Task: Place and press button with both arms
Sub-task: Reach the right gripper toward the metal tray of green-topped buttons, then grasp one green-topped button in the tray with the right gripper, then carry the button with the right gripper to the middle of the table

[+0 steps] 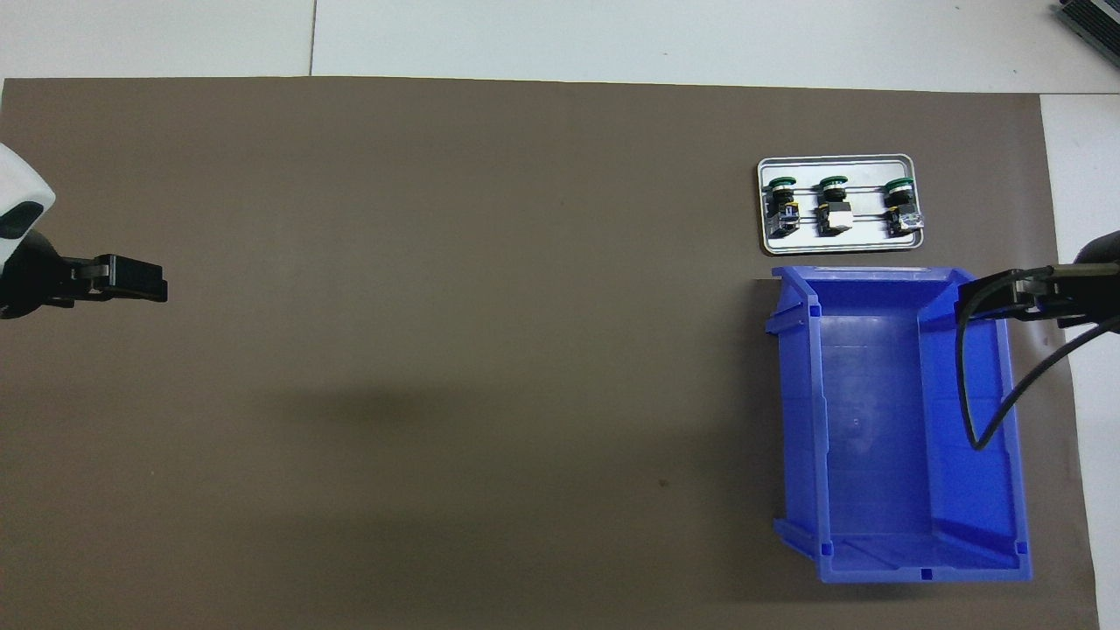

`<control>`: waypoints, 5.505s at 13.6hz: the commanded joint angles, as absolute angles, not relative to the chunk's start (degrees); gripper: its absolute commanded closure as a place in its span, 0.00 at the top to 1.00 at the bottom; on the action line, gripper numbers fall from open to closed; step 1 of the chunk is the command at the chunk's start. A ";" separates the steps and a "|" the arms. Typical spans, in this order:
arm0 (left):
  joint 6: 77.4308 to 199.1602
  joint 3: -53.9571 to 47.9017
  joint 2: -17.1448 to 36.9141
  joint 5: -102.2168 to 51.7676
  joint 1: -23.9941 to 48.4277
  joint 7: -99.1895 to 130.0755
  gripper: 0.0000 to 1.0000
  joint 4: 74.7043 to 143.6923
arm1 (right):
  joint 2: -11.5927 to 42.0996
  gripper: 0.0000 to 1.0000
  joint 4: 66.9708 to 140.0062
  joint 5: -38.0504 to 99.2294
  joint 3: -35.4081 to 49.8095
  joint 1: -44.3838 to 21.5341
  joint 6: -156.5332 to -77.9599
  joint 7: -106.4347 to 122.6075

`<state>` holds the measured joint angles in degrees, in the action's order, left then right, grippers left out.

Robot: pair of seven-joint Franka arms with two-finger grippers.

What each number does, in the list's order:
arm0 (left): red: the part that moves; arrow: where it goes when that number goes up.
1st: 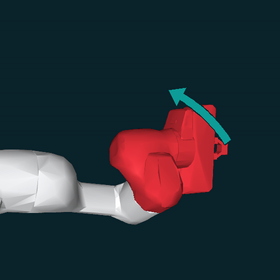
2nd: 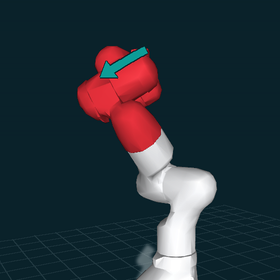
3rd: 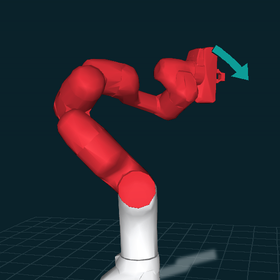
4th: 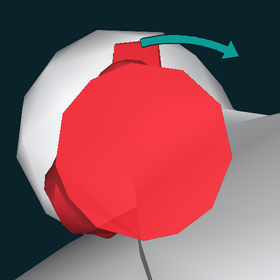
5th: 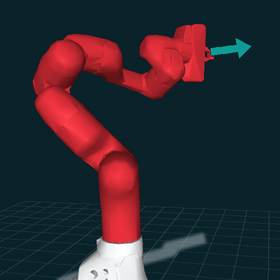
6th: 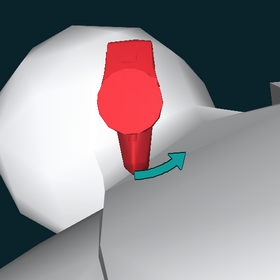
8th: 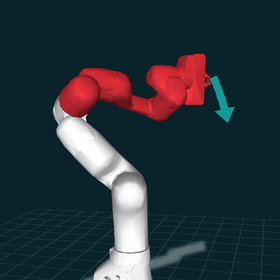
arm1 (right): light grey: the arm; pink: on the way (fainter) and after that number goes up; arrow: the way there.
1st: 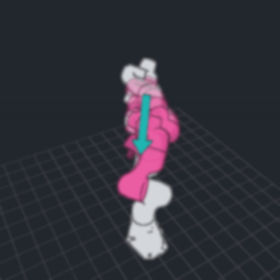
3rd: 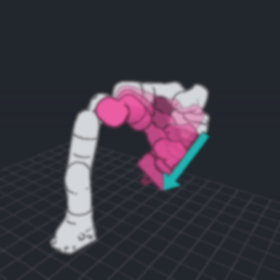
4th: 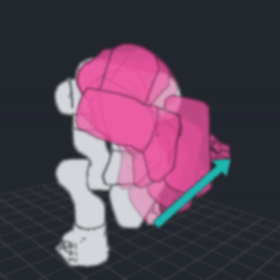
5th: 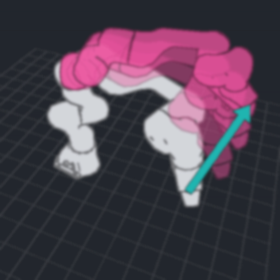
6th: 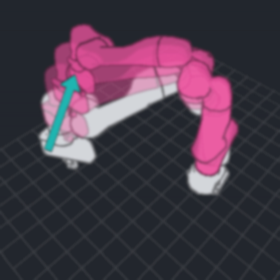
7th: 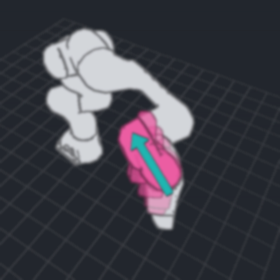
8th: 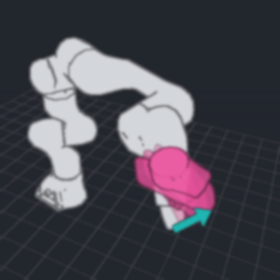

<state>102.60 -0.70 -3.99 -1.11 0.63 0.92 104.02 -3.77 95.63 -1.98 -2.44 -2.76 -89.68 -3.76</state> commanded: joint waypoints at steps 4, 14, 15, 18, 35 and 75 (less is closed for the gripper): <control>102.48 -0.88 -5.89 -0.18 0.35 0.44 1.00 105.91 | -5.10 1.00 97.20 -0.97 -2.55 -1.93 -89.91 -2.63; 102.48 -0.88 -5.89 -0.18 0.35 0.35 1.00 105.91 | 10.33 1.00 92.57 0.26 -2.46 -0.88 -111.86 -1.93; 102.48 -0.88 -5.80 -0.18 0.35 0.35 1.00 105.91 | 13.76 1.00 91.07 0.26 -2.46 -0.36 -114.15 -1.93; 102.48 -0.88 -5.80 -0.18 0.35 0.44 1.00 105.91 | 22.21 1.00 89.91 0.44 -2.46 -0.18 -125.21 -1.76; 102.48 -0.88 -5.89 -0.18 0.35 0.35 1.00 105.91 | 32.60 0.88 95.01 2.81 -1.85 -0.17 -139.92 4.57; 102.48 -0.88 -5.89 -0.18 0.35 0.35 1.00 105.91 | 42.88 0.00 67.77 -2.46 -1.49 -39.89 -120.76 -122.31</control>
<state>102.60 -0.70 -3.99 -1.11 0.63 0.92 104.04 39.41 72.30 -1.41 -1.33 -38.10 -120.89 -118.25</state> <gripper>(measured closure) 0.000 0.595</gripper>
